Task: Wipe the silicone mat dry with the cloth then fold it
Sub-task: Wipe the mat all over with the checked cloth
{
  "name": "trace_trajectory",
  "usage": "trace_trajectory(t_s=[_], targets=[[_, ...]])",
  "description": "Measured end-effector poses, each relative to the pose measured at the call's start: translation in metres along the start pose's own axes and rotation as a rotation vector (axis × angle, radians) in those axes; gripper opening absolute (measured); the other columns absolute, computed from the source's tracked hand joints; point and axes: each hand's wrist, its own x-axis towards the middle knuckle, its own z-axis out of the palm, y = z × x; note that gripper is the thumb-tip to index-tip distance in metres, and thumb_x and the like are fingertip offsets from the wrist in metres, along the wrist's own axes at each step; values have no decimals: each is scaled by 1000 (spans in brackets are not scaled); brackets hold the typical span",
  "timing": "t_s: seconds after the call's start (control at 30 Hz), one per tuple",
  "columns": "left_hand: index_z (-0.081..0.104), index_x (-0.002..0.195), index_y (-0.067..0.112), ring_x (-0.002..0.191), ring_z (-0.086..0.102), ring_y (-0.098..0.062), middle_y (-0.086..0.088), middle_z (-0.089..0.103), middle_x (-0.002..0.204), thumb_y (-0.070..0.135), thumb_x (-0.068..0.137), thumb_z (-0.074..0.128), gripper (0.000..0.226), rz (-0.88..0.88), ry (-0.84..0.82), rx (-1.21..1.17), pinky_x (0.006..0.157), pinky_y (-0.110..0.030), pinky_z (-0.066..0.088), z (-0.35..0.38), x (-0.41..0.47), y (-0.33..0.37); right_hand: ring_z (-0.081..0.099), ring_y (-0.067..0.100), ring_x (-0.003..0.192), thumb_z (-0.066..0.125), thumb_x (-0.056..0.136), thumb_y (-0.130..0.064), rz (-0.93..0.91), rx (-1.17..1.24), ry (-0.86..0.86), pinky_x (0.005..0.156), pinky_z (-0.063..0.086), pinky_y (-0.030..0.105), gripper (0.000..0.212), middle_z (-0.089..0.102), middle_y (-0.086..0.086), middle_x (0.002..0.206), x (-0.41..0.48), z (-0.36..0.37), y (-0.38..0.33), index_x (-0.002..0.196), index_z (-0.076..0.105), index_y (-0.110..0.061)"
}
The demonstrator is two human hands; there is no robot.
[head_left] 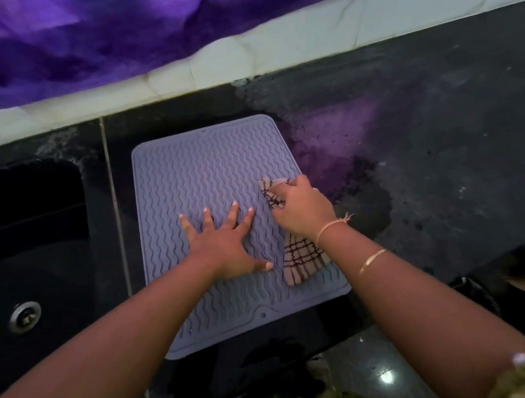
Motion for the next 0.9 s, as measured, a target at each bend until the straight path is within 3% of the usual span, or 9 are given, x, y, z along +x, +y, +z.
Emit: trace_trajectory(t_s=[0.13,0.4,0.5,0.6,0.8,0.9], targets=[[-21,142,44,142,-17,-38,9,-22,155,91,63,34,107,6,21,1,99,-71,-20,1,0,-1,56,37,102,54,84,-30,-88,-128,4,78,47,39,45,43,15,122,-29,11,0,127,49,-18],[-19,143,43,141,-17,-40,8,-22,156,90,64,36,108,-7,-8,0,98,-72,-18,-3,-2,2,59,29,95,54,81,-38,-111,-107,-95,77,47,34,41,51,6,113,-94,10,23,121,56,-27],[-20,144,42,141,-17,-40,8,-22,156,90,64,37,109,-12,-23,1,98,-72,-17,-5,-1,3,63,23,88,56,80,-45,19,99,-207,77,49,32,29,65,0,96,-82,-8,24,97,69,-26],[-20,144,43,142,-16,-41,8,-23,155,90,64,38,109,-24,-40,7,98,-72,-17,-6,1,4,65,19,84,59,80,-47,144,334,-131,76,50,31,30,71,1,87,-58,-27,24,87,70,-20],[-18,144,42,142,-13,-41,7,-19,157,91,61,38,112,-30,-28,26,98,-72,-17,-5,4,4,62,31,95,56,81,-38,224,155,-121,77,45,32,24,68,8,101,-57,-20,18,95,66,-22],[-17,145,42,142,-10,-42,6,-16,157,93,59,34,112,-15,-4,59,97,-72,-18,-3,3,3,62,28,88,56,80,-40,199,79,-121,73,46,32,22,66,5,94,-84,-9,18,94,64,-25]])
